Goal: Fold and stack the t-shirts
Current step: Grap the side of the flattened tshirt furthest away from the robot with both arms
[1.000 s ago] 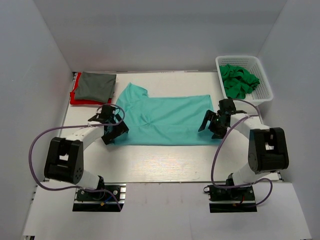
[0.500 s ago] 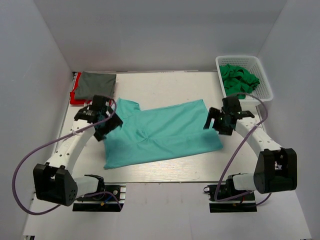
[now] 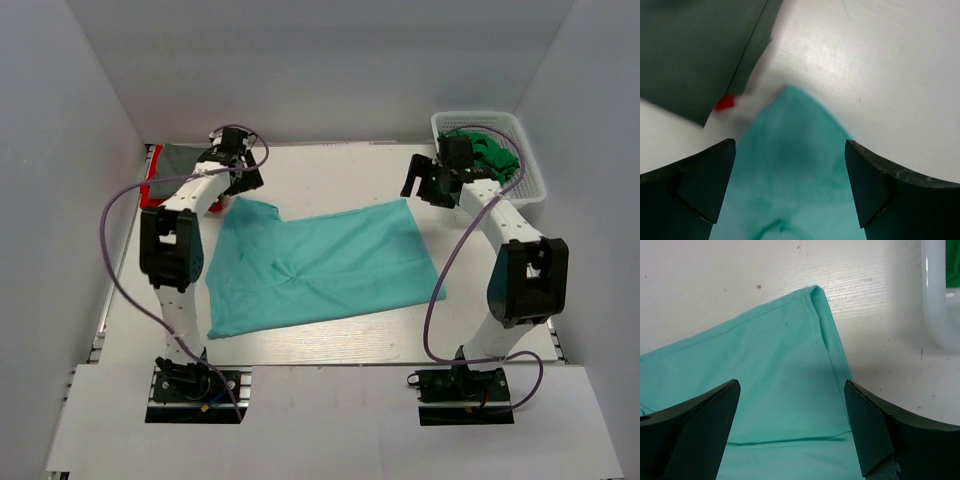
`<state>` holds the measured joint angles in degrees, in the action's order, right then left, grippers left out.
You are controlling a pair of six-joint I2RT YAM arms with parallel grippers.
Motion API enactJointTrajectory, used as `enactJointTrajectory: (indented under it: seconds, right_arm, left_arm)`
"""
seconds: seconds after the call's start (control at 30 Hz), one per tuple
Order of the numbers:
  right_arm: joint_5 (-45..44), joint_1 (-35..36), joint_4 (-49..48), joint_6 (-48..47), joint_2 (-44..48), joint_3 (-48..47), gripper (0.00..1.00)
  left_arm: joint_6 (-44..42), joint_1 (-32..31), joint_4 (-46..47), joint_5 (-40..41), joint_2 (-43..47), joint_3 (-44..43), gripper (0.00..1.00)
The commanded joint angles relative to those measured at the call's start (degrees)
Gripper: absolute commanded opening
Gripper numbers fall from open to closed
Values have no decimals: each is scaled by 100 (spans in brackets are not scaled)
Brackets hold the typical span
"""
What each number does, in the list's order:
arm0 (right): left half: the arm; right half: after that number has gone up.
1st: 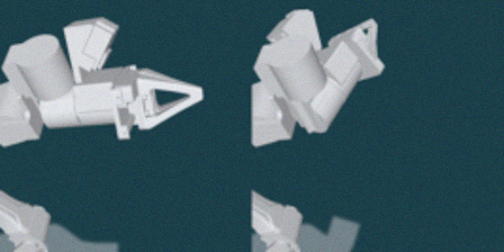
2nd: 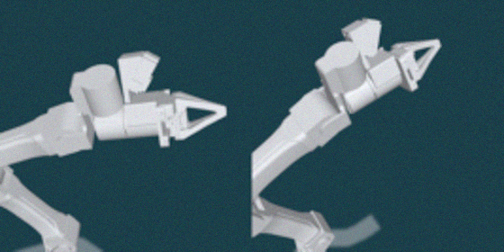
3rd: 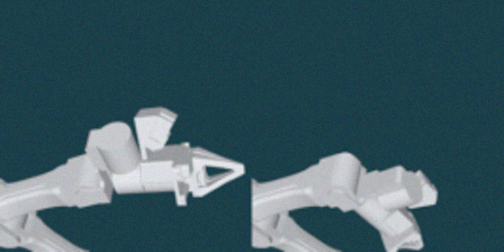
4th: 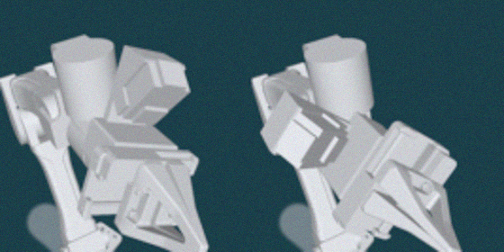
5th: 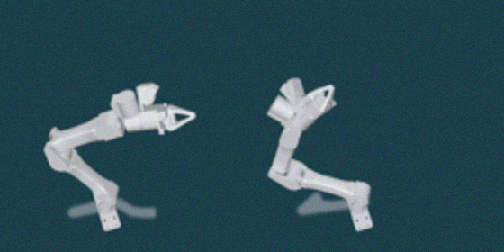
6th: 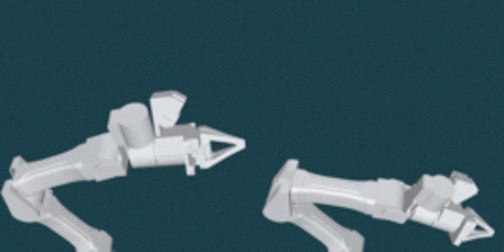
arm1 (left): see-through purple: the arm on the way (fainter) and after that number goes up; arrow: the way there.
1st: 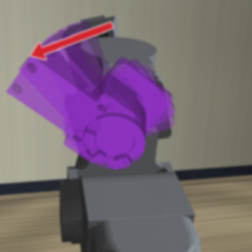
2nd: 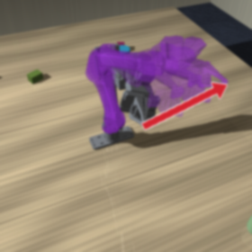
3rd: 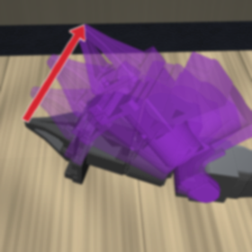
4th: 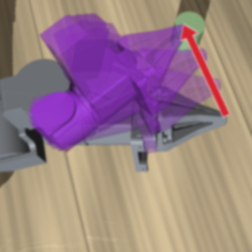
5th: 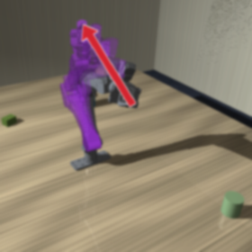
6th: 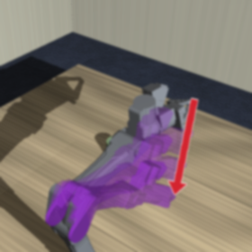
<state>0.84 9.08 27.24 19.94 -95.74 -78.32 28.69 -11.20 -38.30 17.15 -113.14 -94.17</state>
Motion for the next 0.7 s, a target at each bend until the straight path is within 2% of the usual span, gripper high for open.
enactJointTrajectory:
  seconds: [0.0,0.1,0.23,0.3,0.53,0.6,0.67]
  right_arm:
    - [-242,32,27,-158,-321,-568,90]
    - [-295,32,62,-158,-514,-666,90]
    - [-339,32,210,-158,-805,-938,90]
    - [-391,32,281,-166,-936,-1062,90]
    - [-444,23,273,-158,-1139,-1220,90]
    - [-444,41,264,-158,-1200,-1273,90]
    - [-427,32,264,-149,-1280,-1299,90]
  left_arm:
    - [-452,13,237,244,-610,-1116,100]
    - [-452,13,-46,771,-1367,-1856,100]
    - [-557,13,-98,659,-1903,-2193,92]
    - [-435,13,-98,536,-1974,-2141,85]
    - [-321,13,182,658,-1624,-1184,78]
    - [-320,13,244,658,-1623,-1069,73]
    - [-320,13,297,711,-1676,-1120,63]
